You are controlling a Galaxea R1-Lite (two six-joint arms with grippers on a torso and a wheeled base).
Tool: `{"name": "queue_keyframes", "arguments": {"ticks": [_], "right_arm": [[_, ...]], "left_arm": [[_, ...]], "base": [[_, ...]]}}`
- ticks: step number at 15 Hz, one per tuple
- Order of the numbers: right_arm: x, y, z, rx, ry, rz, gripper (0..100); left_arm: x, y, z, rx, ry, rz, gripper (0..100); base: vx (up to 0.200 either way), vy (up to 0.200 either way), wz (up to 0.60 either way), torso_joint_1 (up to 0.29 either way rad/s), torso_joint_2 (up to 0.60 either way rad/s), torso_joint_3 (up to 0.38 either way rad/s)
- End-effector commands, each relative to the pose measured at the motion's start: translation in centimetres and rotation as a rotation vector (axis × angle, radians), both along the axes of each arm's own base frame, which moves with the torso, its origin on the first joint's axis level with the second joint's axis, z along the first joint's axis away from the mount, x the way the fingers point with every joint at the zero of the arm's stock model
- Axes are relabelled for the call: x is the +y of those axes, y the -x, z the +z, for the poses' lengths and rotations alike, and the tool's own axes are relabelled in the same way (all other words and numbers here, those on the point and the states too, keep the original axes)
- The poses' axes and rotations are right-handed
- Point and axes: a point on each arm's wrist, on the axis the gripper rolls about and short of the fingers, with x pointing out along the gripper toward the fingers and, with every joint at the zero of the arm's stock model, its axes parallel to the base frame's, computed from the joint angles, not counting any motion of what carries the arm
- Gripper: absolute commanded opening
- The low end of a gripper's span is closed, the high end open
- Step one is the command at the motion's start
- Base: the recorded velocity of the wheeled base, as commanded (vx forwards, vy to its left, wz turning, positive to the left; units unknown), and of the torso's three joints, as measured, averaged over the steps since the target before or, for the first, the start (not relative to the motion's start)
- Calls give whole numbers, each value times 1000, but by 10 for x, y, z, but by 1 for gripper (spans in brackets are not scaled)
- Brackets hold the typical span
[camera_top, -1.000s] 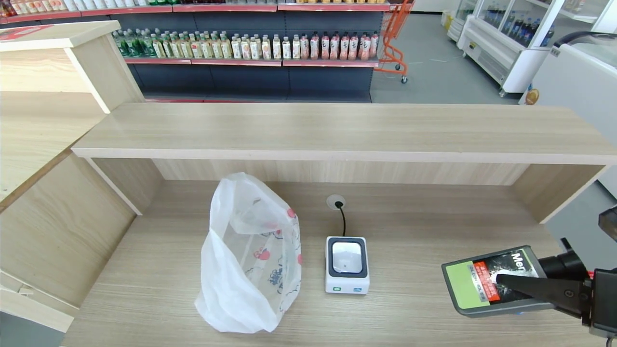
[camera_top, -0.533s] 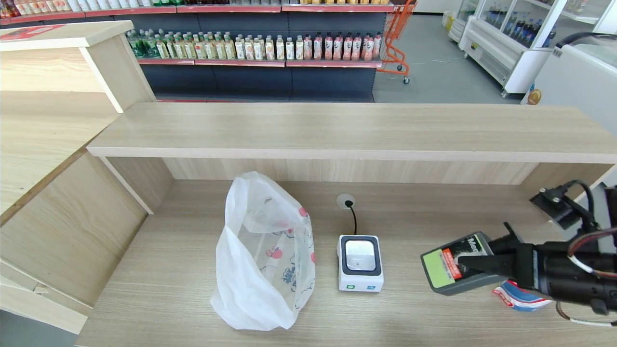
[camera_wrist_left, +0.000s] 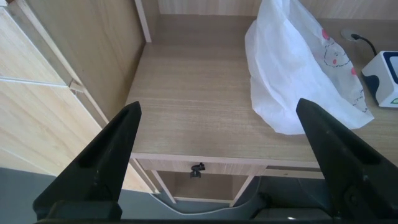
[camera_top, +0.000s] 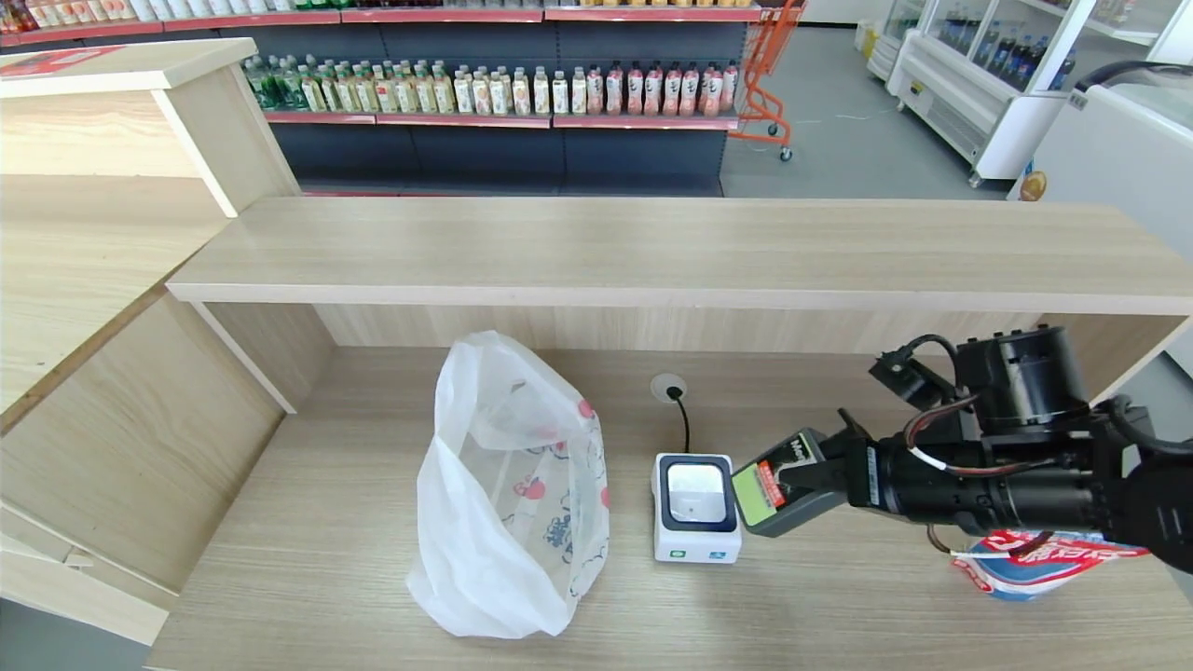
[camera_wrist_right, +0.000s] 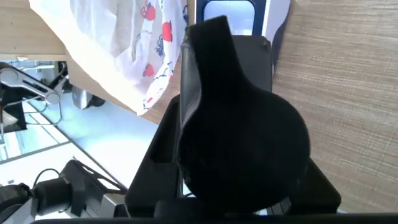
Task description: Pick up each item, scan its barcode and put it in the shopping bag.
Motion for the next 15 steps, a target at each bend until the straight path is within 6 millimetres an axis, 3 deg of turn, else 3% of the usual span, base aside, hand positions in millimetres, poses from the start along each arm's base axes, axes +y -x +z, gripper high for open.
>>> {"name": "queue_keyframes", "arguments": {"ticks": [1,6,15], "right_arm": [[8,-7,-14,35,18,11,0],[21,-29,-30,11,17,17,0],[37,-40,-36,-19,51,82,0]], "left_arm": [[0,0,0,0,0,0,100],[0,0,0,0,0,0,100],[0,0,0,0,0,1,100]], "base": [[0,0,0,0,0,0],[0,0,0,0,0,0],[0,0,0,0,0,0]]}}
